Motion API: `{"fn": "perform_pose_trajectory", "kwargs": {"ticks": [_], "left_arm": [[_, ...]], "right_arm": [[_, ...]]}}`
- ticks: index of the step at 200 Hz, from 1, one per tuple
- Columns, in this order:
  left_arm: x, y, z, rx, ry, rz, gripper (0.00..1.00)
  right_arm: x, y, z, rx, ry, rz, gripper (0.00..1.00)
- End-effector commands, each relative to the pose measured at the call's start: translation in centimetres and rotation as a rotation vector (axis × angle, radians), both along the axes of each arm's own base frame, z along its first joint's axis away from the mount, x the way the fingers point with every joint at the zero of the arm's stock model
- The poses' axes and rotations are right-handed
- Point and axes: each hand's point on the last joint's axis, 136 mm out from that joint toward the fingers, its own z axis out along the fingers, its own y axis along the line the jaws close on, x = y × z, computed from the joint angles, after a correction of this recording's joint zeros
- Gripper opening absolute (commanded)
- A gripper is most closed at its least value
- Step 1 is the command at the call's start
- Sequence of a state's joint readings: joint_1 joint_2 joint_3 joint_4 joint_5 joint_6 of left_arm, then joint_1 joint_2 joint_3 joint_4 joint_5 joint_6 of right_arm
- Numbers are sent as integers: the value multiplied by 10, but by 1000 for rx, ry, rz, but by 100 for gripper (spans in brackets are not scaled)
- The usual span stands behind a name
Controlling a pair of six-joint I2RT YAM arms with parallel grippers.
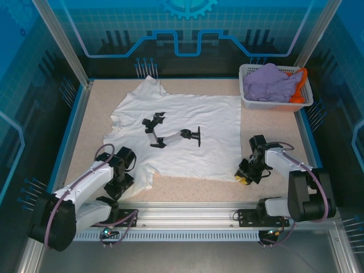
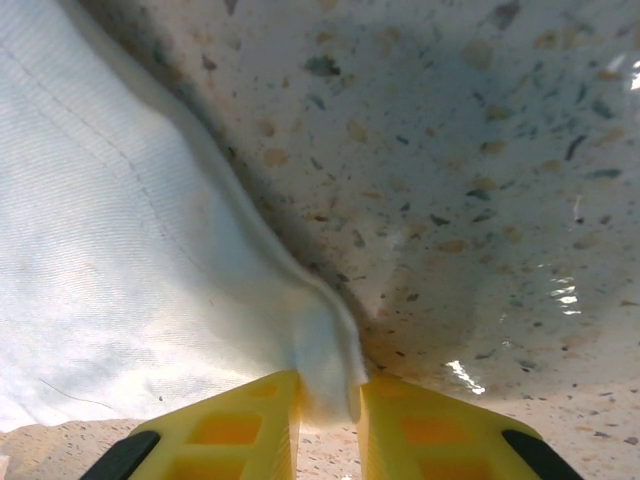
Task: Fold and stack the t-shirts
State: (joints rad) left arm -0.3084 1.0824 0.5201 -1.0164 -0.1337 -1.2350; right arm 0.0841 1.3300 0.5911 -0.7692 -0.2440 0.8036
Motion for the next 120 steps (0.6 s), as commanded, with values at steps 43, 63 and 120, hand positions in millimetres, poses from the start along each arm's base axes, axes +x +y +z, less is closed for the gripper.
{"fn": "perform_pose_trajectory", "kwargs": {"ticks": [43,63,120], "left_arm": [[-3,-19,-14,-16,-42,36,52],[-7,-20,-22,-22,-47,61,50],[-6,-15,-26,8,-58,31,21]], "right_arm": [[1,1,2,23,16,18,22],[2,2,3,25,13,29,22],[2,0,5,17,9,34,17]]}}
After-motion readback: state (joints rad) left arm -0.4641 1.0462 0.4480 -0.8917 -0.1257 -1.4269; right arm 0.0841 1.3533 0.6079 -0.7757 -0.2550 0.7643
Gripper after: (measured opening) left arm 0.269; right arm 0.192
